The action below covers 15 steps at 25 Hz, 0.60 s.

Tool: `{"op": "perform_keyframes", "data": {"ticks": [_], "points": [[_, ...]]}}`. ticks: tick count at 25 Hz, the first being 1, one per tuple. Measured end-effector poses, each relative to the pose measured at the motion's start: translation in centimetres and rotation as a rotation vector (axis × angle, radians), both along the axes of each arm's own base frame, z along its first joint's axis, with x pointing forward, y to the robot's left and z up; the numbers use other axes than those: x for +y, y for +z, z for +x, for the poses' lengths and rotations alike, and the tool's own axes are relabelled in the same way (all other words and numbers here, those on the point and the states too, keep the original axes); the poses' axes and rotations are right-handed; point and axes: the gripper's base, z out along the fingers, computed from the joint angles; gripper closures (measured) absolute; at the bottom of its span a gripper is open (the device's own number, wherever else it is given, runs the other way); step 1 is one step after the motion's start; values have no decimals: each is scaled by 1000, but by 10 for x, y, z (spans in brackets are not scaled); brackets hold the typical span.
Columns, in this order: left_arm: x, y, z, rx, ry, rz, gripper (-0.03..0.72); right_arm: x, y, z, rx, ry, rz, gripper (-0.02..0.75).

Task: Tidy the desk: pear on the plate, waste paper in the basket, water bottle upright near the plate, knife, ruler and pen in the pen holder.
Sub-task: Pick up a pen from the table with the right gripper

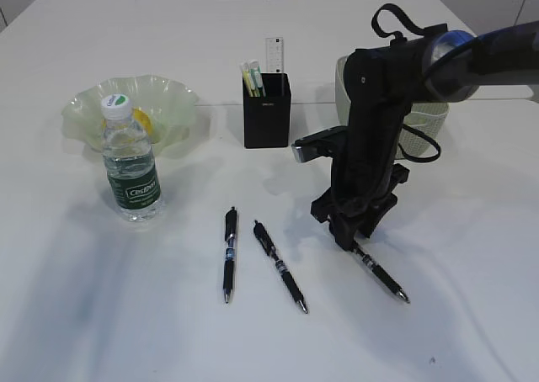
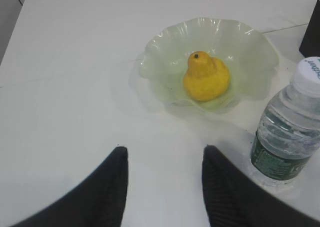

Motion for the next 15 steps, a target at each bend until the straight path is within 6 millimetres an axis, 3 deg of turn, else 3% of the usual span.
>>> {"op": "perform_keyframes", "data": {"ticks": [15], "points": [[0,0,0,0,0,0,347,1,-1,1,-13,-33,3,400]]}}
